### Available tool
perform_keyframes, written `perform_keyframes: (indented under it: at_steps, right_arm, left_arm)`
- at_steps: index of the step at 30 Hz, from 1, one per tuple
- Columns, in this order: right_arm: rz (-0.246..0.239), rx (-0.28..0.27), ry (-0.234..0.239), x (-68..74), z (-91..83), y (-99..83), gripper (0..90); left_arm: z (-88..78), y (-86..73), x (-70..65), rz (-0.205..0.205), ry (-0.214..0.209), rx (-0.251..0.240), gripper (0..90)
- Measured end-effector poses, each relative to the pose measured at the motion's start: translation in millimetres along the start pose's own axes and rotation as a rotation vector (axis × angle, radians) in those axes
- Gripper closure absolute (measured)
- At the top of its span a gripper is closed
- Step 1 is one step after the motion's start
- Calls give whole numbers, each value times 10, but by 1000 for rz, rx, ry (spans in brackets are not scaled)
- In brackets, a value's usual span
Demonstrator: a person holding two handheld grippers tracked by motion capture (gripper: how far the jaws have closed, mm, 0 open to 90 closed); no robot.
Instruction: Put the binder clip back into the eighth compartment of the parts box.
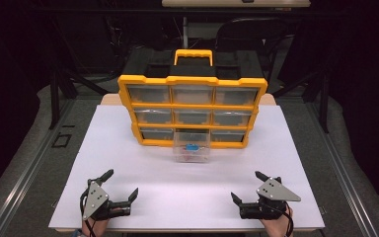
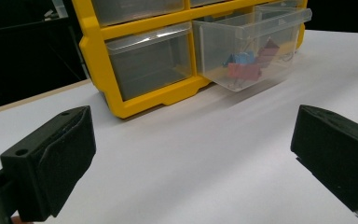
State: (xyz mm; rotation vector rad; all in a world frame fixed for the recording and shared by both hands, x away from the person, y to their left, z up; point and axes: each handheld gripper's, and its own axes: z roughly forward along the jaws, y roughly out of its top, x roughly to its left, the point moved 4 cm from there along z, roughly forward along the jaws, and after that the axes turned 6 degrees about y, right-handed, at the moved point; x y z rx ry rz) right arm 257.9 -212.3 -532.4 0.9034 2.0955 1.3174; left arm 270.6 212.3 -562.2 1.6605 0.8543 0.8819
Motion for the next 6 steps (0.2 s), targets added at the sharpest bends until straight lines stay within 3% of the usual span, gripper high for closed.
perform_keyframes:
  at_steps: [6]
  right_arm:
    - [8,-2,-1,1,-52,-83,0]
  left_arm:
    - [10,-8,5,3,1,7,0]
